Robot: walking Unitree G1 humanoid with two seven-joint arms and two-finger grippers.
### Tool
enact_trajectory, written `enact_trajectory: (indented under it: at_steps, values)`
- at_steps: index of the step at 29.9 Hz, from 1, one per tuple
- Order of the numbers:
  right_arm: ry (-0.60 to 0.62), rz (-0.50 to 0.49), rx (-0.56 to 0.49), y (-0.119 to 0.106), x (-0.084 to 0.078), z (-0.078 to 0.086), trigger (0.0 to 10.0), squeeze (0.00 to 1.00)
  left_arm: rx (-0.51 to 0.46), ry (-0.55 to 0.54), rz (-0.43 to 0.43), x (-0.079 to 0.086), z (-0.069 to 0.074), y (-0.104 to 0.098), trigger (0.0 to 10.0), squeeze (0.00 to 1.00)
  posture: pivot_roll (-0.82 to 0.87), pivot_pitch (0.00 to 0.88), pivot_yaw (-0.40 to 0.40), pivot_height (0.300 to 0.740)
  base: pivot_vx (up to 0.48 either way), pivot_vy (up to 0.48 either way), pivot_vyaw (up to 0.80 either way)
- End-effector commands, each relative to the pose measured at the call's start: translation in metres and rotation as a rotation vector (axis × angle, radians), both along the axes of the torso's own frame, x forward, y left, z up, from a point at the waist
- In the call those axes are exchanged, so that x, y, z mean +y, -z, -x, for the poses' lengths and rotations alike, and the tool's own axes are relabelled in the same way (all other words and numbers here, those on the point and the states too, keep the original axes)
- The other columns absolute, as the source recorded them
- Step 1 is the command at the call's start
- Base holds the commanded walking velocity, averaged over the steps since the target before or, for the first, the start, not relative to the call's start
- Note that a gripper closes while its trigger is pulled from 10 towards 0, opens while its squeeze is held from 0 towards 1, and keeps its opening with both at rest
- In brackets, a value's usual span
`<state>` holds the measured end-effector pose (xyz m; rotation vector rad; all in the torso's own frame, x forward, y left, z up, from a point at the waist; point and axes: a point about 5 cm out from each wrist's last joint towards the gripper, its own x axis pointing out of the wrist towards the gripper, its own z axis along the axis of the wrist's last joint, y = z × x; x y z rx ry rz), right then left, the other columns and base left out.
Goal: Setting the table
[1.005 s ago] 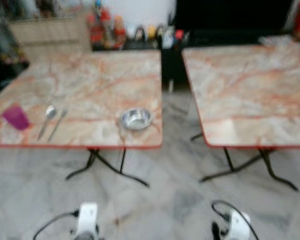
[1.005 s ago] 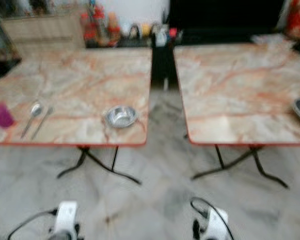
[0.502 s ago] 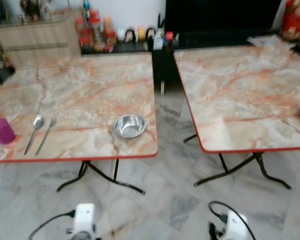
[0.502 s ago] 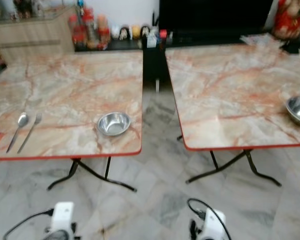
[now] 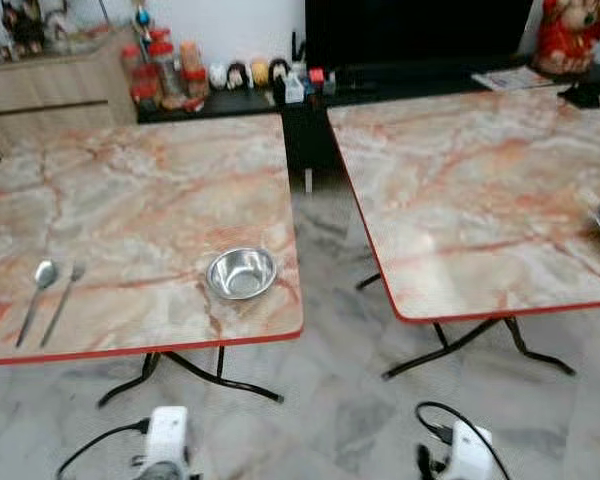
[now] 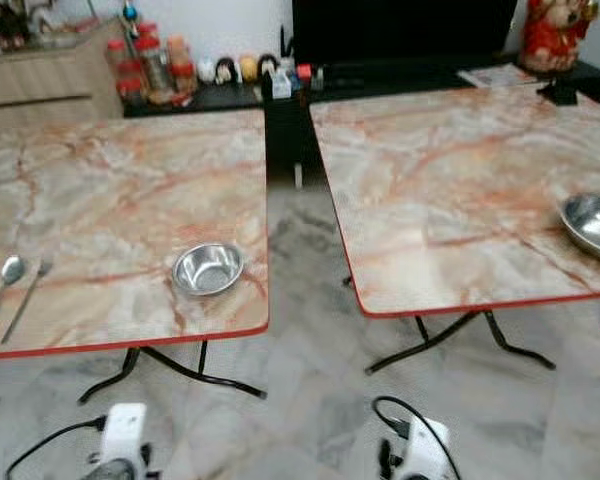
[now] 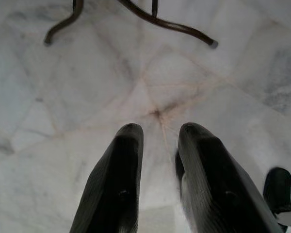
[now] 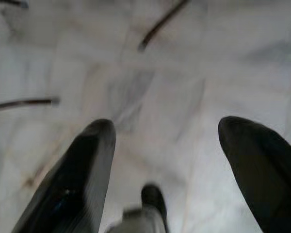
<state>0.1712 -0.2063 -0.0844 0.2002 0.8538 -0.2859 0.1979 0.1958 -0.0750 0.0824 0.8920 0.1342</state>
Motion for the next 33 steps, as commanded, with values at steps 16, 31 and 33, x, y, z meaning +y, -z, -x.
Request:
enact_trajectory:
  at_steps: [16,31,33]
  values:
    - [-0.027,-0.017,-0.006,-0.001,0.012,-0.007,10.0,0.00,0.030,-0.011,-0.094,0.017,0.017,0.005,10.0,0.00,0.00,0.000,-0.003,0.740,0.128,0.000,0.00]
    - [-0.039,-0.018,0.019,0.003,0.012,0.002,10.0,0.00,-0.171,-0.304,-0.319,0.077,0.045,-0.012,10.0,0.00,0.04,0.000,-0.009,0.740,0.000,0.000,0.00]
    - [-0.044,-0.020,0.014,0.003,0.013,0.001,10.0,0.00,-0.235,-0.367,-0.382,0.091,0.044,-0.022,10.0,0.00,0.05,0.000,-0.017,0.740,0.000,0.000,0.00]
